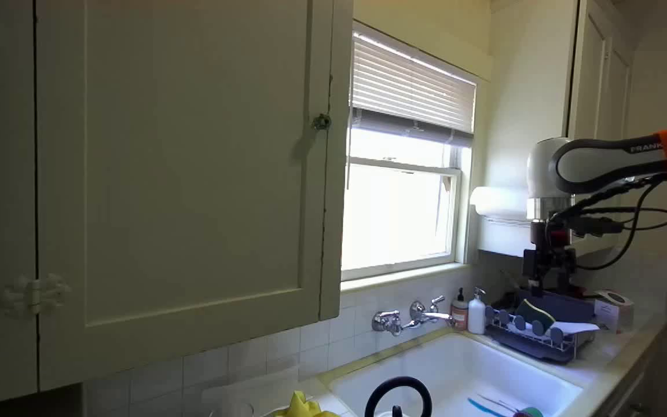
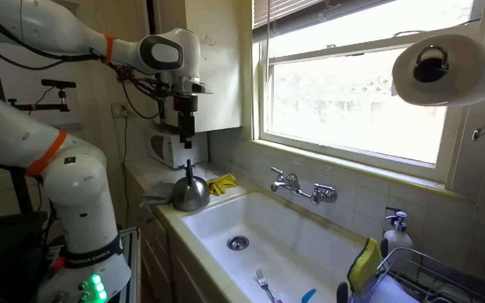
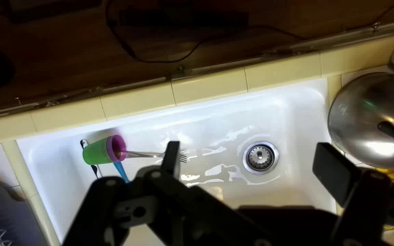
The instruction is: Clip the knob on the curtain railing
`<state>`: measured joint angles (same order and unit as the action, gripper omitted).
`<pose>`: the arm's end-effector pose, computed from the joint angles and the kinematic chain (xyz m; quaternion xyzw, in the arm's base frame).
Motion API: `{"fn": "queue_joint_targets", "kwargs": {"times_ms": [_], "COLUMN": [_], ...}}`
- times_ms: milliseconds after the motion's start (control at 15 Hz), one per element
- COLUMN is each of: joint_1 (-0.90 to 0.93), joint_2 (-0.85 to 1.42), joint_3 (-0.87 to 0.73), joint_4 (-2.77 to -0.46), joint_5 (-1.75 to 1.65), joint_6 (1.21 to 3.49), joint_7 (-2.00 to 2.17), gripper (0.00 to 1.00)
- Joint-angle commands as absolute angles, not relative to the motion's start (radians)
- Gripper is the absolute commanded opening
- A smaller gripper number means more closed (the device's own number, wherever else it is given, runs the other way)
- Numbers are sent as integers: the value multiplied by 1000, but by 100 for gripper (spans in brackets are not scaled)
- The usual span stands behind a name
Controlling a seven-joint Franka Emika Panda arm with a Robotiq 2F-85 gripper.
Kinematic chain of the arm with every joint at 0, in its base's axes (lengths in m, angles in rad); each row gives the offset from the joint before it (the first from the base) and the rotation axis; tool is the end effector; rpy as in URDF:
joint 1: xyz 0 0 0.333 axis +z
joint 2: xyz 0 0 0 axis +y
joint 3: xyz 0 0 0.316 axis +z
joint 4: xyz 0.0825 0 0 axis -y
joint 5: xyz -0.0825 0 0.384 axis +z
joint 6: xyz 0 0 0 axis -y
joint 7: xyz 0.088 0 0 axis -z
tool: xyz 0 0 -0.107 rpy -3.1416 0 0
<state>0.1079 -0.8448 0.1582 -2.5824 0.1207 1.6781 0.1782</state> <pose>0.2800 0.0938 0.5063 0.9995 0.0073 -0.0318 0.0055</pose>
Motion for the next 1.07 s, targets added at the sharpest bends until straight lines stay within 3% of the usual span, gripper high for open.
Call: {"fn": "queue_joint_targets", "kwargs": {"times_ms": [0, 867, 1000], "joint_1": [103, 103, 88], "joint_2": [-845, -845, -842], "joint_3": [162, 162, 170], "joint_4": [-2580, -2580, -2571], "joint_5": [123, 123, 125], "joint_6": [1676, 1676, 1762], "joint_7": [175, 175, 200], "gripper": [100, 100, 100]}}
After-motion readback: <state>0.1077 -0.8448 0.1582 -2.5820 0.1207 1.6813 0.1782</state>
